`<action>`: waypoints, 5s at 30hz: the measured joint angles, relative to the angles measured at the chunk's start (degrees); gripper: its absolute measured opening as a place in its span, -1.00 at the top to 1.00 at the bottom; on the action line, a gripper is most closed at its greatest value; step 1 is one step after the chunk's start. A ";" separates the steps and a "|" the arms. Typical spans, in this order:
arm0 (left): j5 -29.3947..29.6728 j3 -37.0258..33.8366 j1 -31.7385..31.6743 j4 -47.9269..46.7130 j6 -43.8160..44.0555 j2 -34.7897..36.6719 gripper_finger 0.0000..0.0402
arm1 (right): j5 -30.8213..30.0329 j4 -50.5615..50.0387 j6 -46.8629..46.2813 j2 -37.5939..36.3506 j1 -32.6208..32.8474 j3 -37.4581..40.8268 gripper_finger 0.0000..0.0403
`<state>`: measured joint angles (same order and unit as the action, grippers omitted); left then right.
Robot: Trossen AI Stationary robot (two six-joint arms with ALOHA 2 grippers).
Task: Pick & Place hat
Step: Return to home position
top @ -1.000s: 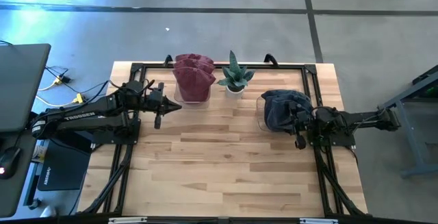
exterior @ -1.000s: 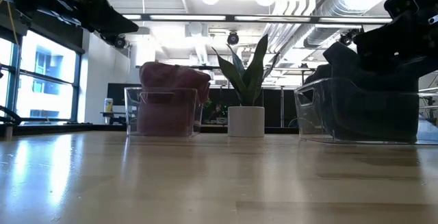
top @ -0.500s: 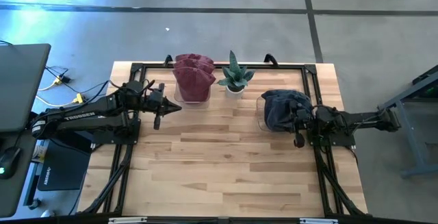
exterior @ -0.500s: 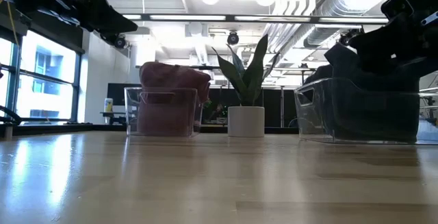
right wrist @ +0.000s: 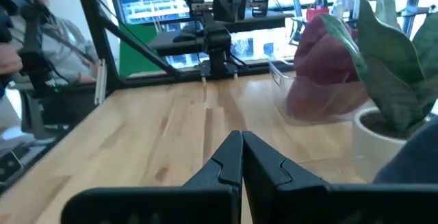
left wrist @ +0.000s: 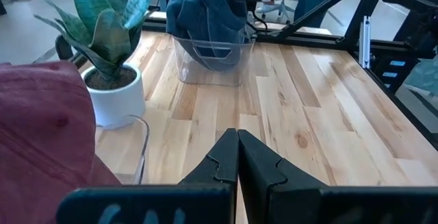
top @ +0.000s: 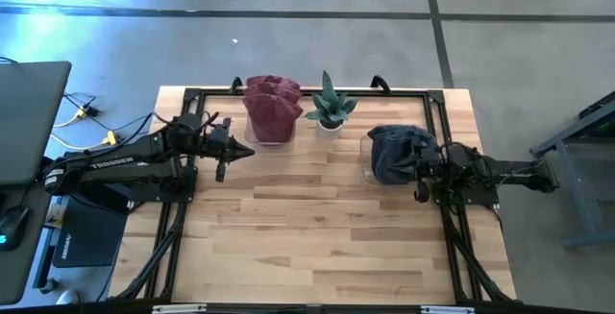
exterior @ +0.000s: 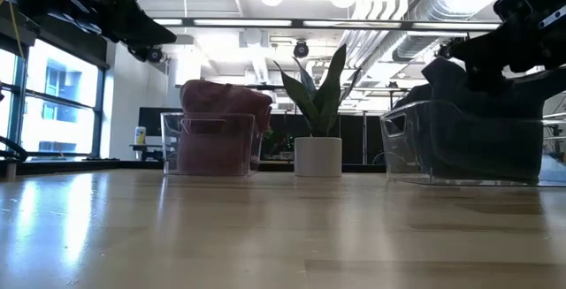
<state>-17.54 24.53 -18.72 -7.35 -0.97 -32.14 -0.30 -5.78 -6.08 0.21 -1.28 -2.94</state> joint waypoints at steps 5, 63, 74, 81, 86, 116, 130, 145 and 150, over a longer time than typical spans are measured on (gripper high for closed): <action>0.05 0.00 0.00 -0.23 0.39 0.00 1.00 | -0.01 -0.02 -3.93 0.02 0.65 0.00 1.00; 17.36 -23.56 13.91 12.01 5.92 31.78 1.00 | 0.29 7.08 -3.94 0.63 7.01 2.40 1.00; 19.42 -23.69 16.14 8.47 3.08 31.76 1.00 | 0.29 7.08 -3.94 0.63 7.01 2.40 1.00; 19.43 -23.76 16.13 8.46 3.78 31.17 1.00 | 0.29 7.08 -3.94 0.63 6.99 2.40 1.00; 19.45 -23.80 16.13 8.45 3.80 31.15 1.00 | 0.29 7.10 -3.94 0.63 7.01 2.40 1.00; 19.47 -23.82 16.13 8.43 3.86 31.15 1.00 | 0.29 7.10 -3.94 0.63 7.01 2.40 1.00; 19.47 -23.82 16.11 8.43 3.86 31.17 1.00 | 0.31 7.10 -3.94 0.61 7.01 2.40 1.00; 19.47 -23.82 16.13 8.43 3.89 31.17 1.00 | 0.29 7.10 -3.94 0.61 7.00 2.40 1.00; 19.47 -23.82 16.12 8.43 3.87 31.17 1.00 | 0.29 7.10 -3.94 0.61 7.00 2.40 1.00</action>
<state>1.93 0.71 -2.60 1.08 2.90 -0.97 -0.01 1.32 -10.02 0.82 5.72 -0.54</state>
